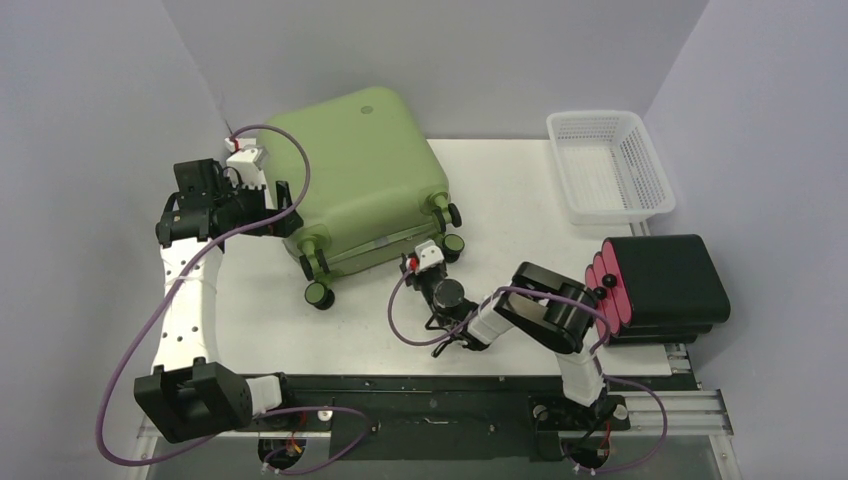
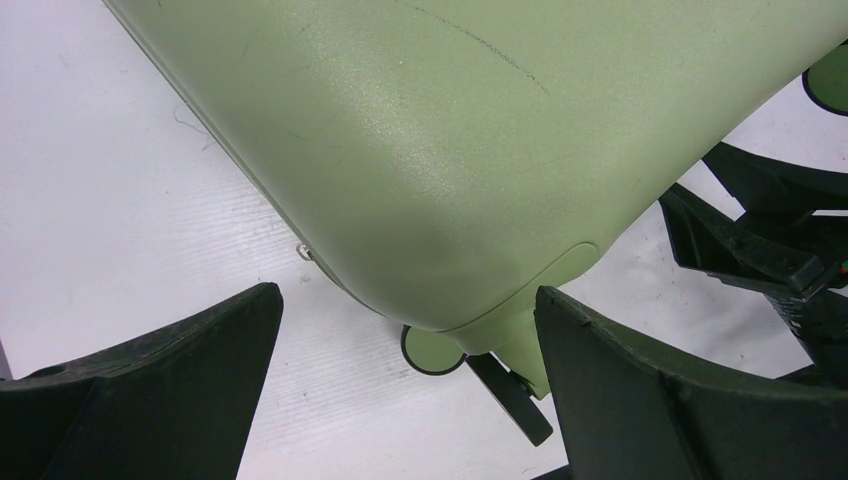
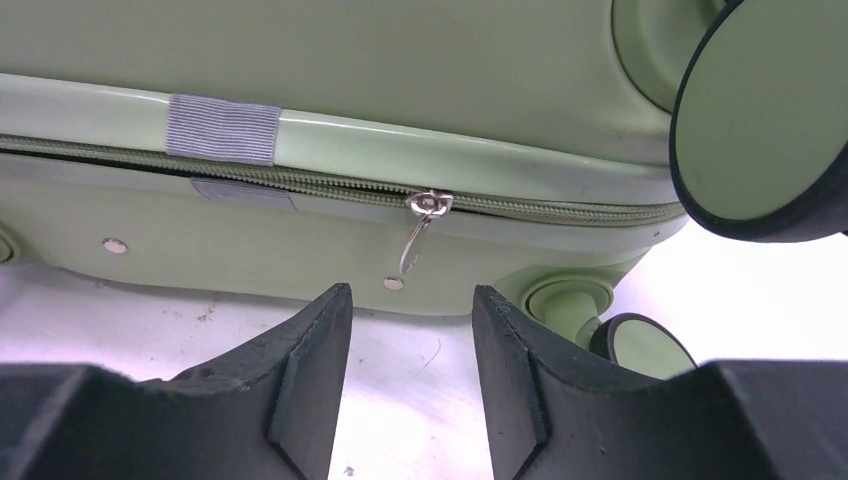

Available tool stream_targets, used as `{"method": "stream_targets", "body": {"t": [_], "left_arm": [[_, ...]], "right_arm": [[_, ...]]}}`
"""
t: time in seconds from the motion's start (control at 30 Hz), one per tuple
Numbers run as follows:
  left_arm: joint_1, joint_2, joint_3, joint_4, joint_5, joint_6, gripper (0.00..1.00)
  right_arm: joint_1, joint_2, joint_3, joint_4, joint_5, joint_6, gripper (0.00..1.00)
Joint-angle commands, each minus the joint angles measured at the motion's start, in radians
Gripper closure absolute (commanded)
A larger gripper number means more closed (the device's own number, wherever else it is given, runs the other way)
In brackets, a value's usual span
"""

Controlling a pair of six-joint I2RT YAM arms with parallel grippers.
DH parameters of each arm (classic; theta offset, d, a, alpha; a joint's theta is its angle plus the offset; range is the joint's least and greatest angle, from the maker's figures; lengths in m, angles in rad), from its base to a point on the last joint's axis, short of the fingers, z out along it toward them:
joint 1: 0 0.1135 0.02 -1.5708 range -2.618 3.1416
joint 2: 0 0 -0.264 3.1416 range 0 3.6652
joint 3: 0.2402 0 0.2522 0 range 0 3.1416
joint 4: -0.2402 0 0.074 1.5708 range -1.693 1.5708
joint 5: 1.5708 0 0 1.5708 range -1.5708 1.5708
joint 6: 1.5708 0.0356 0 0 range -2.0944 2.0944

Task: Open, take out, and arrange the luggage
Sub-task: Unzip the luggage at the center of the board.

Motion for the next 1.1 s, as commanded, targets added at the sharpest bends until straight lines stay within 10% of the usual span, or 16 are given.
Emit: {"method": "stream_targets", "body": {"t": [0.0, 0.27, 0.6, 0.77, 1.07], "left_arm": [[0.006, -0.019, 0.018, 0.020, 0.033, 0.005, 0.04], [0.008, -0.011, 0.017, 0.018, 0.029, 0.006, 0.04], [0.004, -0.013, 0.031, 0.011, 0.051, 0.009, 0.04], [-0.006, -0.017, 0.032, 0.007, 0.060, 0.012, 0.04], [-0.012, -0.024, 0.027, 0.009, 0.071, 0.015, 0.04]], "right_arm": [[-0.022, 0.003, 0.028, 0.009, 0.013, 0.028, 0.56], [-0.087, -0.045, 0.011, -0.063, -0.048, 0.097, 1.00], [-0.173, -0.149, -0.102, -0.036, -0.193, 0.131, 1.00], [-0.178, -0.170, -0.096, -0.035, -0.425, 0.111, 0.55], [-0.176, -0.107, 0.043, -0.137, -0.481, 0.173, 0.49]]}}
